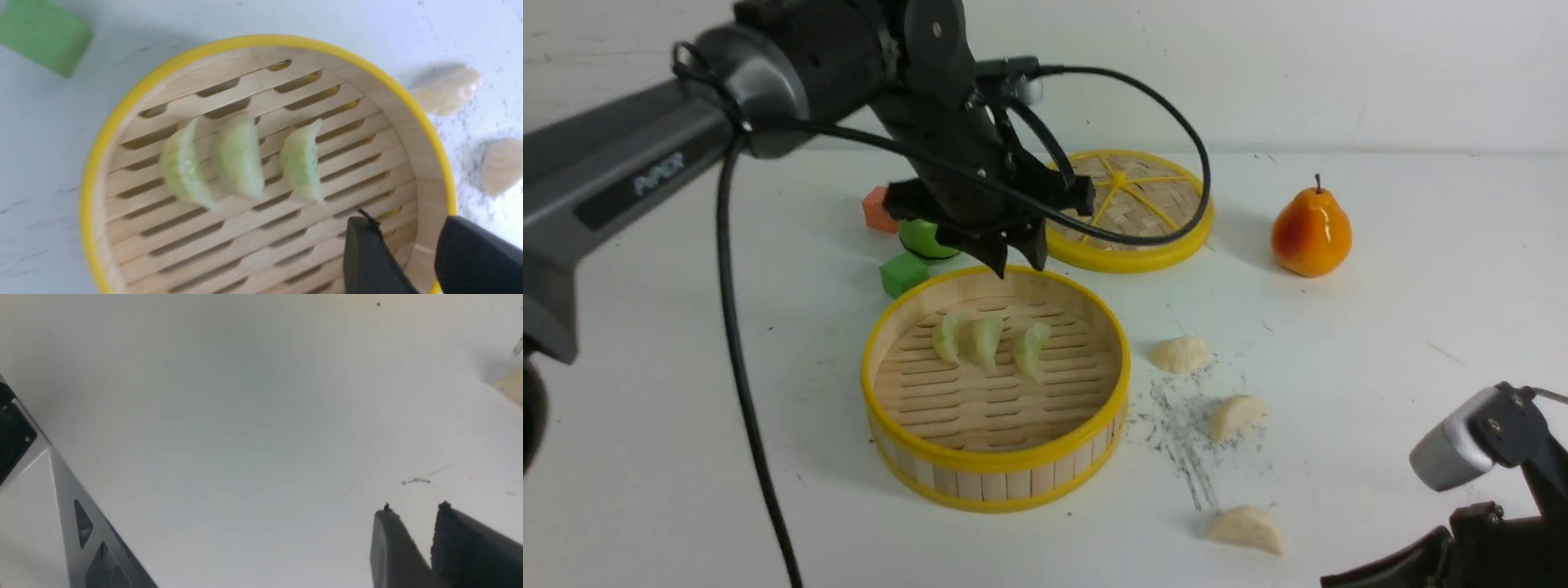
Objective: Put the dumplings into the steamer on the white table.
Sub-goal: 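Reach for and grasp a dumpling lying on the table beside the steamer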
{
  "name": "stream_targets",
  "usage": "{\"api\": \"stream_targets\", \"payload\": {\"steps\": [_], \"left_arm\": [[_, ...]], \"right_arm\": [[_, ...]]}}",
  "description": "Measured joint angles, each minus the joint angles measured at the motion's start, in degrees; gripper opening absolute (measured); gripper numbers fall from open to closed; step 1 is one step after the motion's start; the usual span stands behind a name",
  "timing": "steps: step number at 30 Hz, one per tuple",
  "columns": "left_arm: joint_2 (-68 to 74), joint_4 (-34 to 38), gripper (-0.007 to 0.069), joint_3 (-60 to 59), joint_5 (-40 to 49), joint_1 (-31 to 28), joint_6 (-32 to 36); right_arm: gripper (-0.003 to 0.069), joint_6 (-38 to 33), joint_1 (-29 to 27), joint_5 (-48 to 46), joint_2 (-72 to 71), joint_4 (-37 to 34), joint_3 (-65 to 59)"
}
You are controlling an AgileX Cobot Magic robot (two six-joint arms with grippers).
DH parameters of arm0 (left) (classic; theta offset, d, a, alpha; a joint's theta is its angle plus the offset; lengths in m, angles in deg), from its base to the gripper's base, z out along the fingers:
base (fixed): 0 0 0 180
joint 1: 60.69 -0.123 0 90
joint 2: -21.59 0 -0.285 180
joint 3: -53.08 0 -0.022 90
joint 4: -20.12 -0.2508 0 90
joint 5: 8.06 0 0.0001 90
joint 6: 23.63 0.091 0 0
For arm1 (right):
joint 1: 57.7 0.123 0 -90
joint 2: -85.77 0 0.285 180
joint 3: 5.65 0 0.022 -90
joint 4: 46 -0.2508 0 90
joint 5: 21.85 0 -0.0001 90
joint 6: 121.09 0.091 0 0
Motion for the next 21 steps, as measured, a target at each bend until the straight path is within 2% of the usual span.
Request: {"api": "stream_targets", "payload": {"steps": [3, 7, 9, 12, 15, 18, 21], "left_arm": [[-5.3, -2.0, 0.0159, -0.3, 6.3, 0.0, 2.3], [-14.0, -2.0, 0.0088, -3.5, 7.9, 0.0, 4.6], [-18.1, -1.9, 0.0071, -6.0, 8.1, 0.0, 5.3], [-28.4, -1.8, 0.005, -14.3, 8.4, 0.0, 6.1], [-39.6, -1.9, 0.0047, -25.7, 5.7, 0.0, 7.0], [-47.3, -2.3, 0.0047, -34.4, 1.1, 0.0, 8.5], [-58.7, -3.5, 0.0047, -47.4, -6.5, 0.0, 10.6]], "right_arm": [[0.021, 2.2, 0.0, -0.3, 0.0, 2.0, 0.0], [0.029, 6.3, 0.0, -0.4, 0.2, 7.3, 0.0], [0.0324, 8.9, 0.0, -0.2, 0.8, 9.7, 0.3], [0.0398, 16.5, 0.0, -0.2, 4.9, 17.0, 3.1], [0.0422, 22.5, 0.0, -1.0, 10.4, 23.3, 9.0], [0.0426, 23.7, 0.7, -1.3, 14.6, 26.6, 13.2], [0.0428, 23.9, 5.0, -1.6, 21.5, 31.1, 19.1]]}}
